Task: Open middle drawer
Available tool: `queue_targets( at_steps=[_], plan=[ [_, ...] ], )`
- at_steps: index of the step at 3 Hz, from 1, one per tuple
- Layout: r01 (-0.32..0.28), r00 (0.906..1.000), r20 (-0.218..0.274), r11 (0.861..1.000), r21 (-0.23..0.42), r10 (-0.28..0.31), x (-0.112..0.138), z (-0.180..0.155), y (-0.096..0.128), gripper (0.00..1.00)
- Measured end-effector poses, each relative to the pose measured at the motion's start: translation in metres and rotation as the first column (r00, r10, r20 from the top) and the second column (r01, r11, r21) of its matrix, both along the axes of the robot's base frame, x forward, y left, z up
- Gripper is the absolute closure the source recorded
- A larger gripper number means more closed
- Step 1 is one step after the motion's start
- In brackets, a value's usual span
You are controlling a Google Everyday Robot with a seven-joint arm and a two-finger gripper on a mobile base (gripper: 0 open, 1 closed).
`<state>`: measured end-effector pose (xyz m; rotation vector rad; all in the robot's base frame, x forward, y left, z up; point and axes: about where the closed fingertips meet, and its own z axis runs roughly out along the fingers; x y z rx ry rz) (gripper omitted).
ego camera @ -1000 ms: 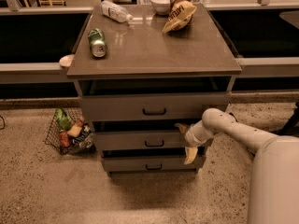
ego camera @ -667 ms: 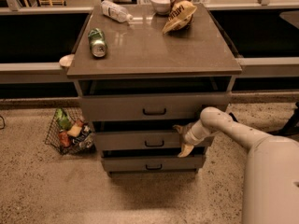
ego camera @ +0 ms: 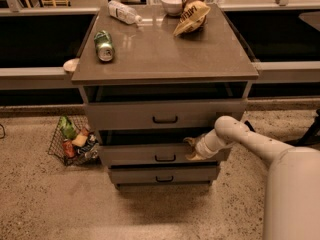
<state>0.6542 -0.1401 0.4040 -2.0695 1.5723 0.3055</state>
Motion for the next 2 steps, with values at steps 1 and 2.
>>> queue_targets(
  at_steps=[1,2],
  plan=[
    [-0.002,1.0,0.008,1.0,0.012,0.002,-0.0075,0.0162,-0.002,1.0],
    [-0.002,1.0,0.008,1.0,0.012,0.002,-0.0075,0.0221,-0.0013,1.0]
  ],
)
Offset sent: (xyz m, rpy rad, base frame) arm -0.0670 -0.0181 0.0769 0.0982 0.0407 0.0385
